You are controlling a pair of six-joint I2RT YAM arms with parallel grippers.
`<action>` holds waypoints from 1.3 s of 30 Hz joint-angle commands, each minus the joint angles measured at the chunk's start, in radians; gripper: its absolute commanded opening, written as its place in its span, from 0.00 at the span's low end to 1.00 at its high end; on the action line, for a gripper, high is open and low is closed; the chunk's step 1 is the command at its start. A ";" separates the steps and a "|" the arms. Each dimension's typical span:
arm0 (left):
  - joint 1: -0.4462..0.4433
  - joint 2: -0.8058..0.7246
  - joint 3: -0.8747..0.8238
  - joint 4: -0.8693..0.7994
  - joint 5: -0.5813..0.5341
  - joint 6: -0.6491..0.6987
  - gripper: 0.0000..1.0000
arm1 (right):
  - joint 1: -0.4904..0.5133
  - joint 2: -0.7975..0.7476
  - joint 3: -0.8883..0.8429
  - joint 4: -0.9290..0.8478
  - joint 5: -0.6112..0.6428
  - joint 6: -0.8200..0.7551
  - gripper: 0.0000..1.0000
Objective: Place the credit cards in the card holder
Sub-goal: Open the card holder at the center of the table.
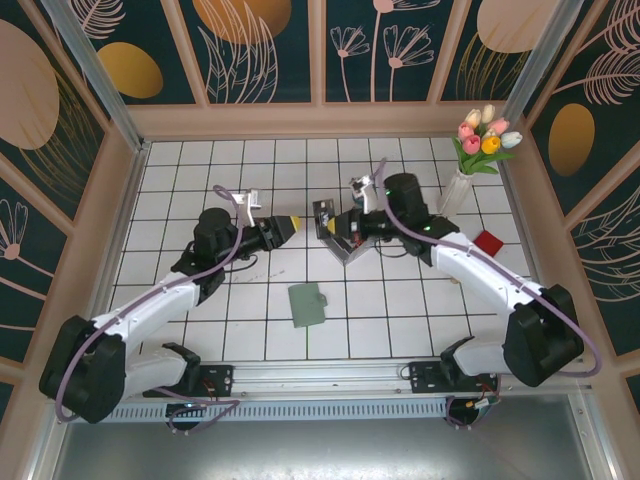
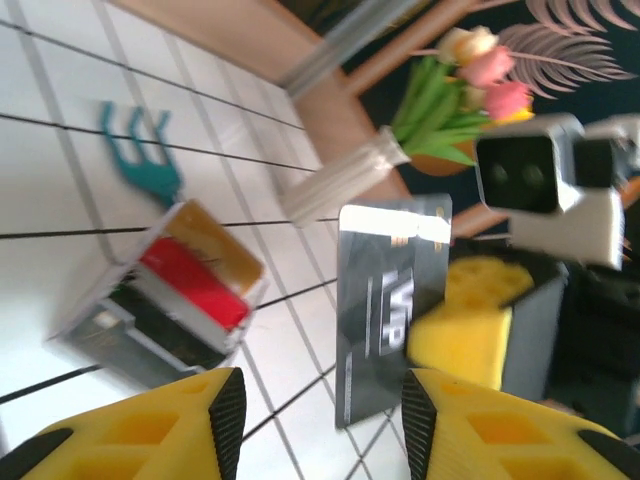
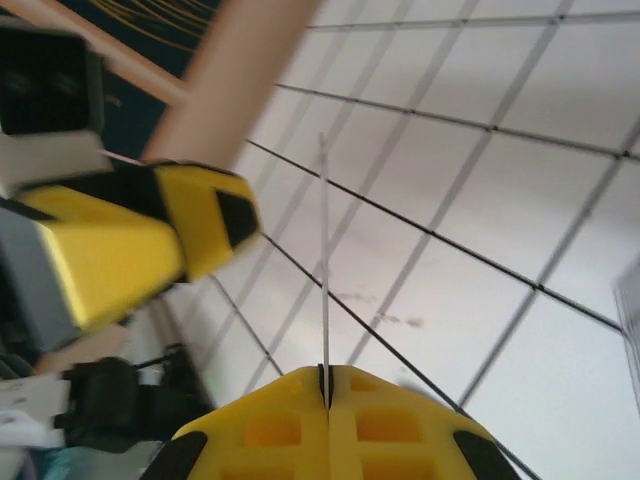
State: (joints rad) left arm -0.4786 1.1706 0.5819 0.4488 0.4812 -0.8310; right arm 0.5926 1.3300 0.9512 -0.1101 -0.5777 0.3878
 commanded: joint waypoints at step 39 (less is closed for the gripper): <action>-0.208 0.110 -0.220 -0.149 -0.131 -0.135 0.53 | 0.337 0.055 -0.321 0.040 0.400 0.388 0.00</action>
State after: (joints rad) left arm -0.6792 1.2530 0.3515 0.2443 0.3256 -0.9524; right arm 0.9443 1.4105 0.6662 -0.1486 -0.1177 0.7467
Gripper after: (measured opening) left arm 0.532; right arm 0.056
